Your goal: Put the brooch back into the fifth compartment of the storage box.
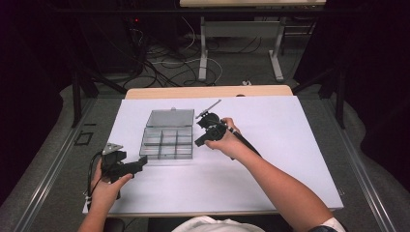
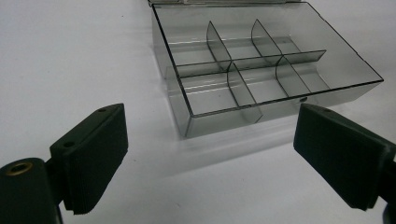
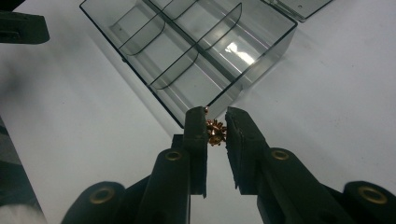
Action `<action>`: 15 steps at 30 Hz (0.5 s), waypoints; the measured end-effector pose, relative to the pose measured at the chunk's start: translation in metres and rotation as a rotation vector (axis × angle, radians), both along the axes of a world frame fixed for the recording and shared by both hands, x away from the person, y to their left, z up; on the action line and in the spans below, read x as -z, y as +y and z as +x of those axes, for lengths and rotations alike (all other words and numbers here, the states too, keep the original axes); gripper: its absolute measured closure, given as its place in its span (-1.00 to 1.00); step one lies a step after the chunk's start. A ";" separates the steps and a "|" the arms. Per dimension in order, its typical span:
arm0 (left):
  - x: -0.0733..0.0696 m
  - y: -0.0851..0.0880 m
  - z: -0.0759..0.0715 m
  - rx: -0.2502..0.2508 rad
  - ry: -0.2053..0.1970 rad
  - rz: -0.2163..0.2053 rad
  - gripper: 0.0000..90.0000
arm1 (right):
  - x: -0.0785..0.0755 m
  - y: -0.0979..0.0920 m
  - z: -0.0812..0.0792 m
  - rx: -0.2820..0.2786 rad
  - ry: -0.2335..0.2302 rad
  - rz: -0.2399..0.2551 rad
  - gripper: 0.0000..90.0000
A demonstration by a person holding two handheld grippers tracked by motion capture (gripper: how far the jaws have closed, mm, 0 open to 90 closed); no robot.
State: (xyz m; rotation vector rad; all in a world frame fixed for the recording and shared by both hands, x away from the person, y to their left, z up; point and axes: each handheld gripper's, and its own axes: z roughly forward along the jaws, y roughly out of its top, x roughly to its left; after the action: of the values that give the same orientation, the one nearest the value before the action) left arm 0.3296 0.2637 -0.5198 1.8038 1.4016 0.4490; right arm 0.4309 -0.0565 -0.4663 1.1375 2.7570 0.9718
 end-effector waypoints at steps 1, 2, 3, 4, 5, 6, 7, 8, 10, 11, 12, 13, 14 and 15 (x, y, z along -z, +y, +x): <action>0.000 0.000 0.000 0.001 0.000 0.000 -0.78 | -0.002 0.002 -0.001 0.004 0.031 -0.018 0.76; 0.000 0.000 0.000 0.001 -0.001 0.000 -0.78 | -0.002 0.003 0.000 -0.002 0.025 -0.021 0.76; 0.000 0.000 0.000 0.002 0.000 0.000 -0.78 | -0.002 0.005 0.000 -0.001 0.033 -0.022 0.76; 0.000 0.000 0.000 0.002 0.000 0.000 -0.78 | 0.001 0.007 0.000 0.007 0.010 0.013 0.76; 0.000 0.000 0.000 0.002 0.000 0.000 -0.78 | -0.001 0.007 0.001 -0.008 0.023 -0.025 0.76; 0.000 0.000 0.000 0.002 0.000 0.001 -0.78 | -0.002 0.009 0.001 -0.001 0.035 -0.020 0.76; 0.000 0.000 0.000 0.002 0.000 0.001 -0.78 | -0.001 0.011 0.001 0.005 0.037 -0.017 0.76; 0.000 0.000 0.000 0.002 0.000 0.001 -0.78 | 0.000 0.012 0.002 -0.009 0.021 -0.022 0.76; 0.000 0.000 0.000 0.002 0.001 0.001 -0.78 | 0.001 0.015 0.003 -0.007 0.027 -0.017 0.76; 0.000 0.000 0.000 0.003 0.001 0.001 -0.78 | 0.001 0.016 0.004 -0.014 0.020 -0.024 0.76; 0.000 0.000 0.000 0.003 0.001 0.001 -0.78 | 0.001 0.018 0.004 -0.012 0.024 -0.014 0.76; 0.000 0.000 0.000 0.004 0.000 0.001 -0.78 | 0.001 0.019 0.005 -0.011 0.028 -0.022 0.76; 0.000 0.000 0.000 0.004 0.001 0.001 -0.78 | 0.004 0.022 0.004 0.008 0.013 0.018 0.76; 0.000 0.000 0.000 0.004 0.001 0.000 -0.78 | 0.003 0.023 0.006 -0.008 0.034 -0.012 0.76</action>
State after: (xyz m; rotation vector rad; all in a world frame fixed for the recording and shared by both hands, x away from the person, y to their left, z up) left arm 0.3300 0.2641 -0.5200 1.8069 1.3978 0.4461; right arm 0.4364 -0.0337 -0.4690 1.1530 2.7922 0.9438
